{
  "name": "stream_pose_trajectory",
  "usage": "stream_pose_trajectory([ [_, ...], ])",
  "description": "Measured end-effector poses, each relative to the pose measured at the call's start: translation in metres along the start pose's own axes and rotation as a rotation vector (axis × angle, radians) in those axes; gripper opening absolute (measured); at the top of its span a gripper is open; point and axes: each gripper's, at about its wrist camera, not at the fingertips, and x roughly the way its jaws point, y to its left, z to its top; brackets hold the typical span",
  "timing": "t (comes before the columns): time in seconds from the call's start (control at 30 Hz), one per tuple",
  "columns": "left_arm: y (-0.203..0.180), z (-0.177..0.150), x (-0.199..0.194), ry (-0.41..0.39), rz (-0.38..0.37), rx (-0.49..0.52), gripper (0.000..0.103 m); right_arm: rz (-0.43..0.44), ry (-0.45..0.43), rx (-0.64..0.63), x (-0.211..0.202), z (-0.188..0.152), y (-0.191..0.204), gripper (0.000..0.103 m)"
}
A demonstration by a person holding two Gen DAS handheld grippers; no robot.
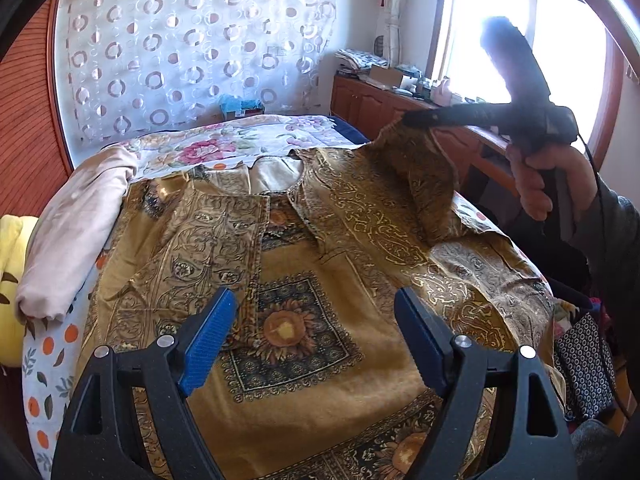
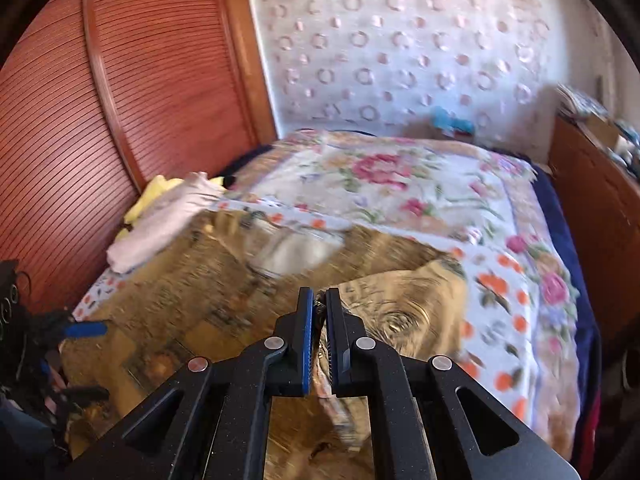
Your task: Fold small clothes
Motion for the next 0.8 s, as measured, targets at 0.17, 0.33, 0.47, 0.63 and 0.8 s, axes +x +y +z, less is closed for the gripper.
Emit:
stream_pose_trajectory([
  [0.17,0.004,-0.003,0.001,0.005,0.000,-0.007,0.082,-0.025,0.008,-0.011,0.012,-0.007,0.002,0.021],
  [0.33,0.004,-0.005,0.005,0.014,-0.005,-0.011,0.082,-0.115,0.024,-0.024,0.005,-0.031,-0.011,0.042],
  [0.47,0.000,-0.004,0.011,0.024,-0.009,-0.002,0.082,-0.162,0.101,-0.052,0.000,-0.067,-0.026,0.042],
  [0.63,-0.006,-0.005,0.017,0.035,-0.012,0.004,0.082,-0.190,0.174,0.003,0.007,-0.093,-0.051,0.042],
  [0.8,-0.005,-0.006,0.022,0.052,0.004,0.014,0.082,-0.185,0.227,0.002,0.018,-0.111,-0.056,0.025],
])
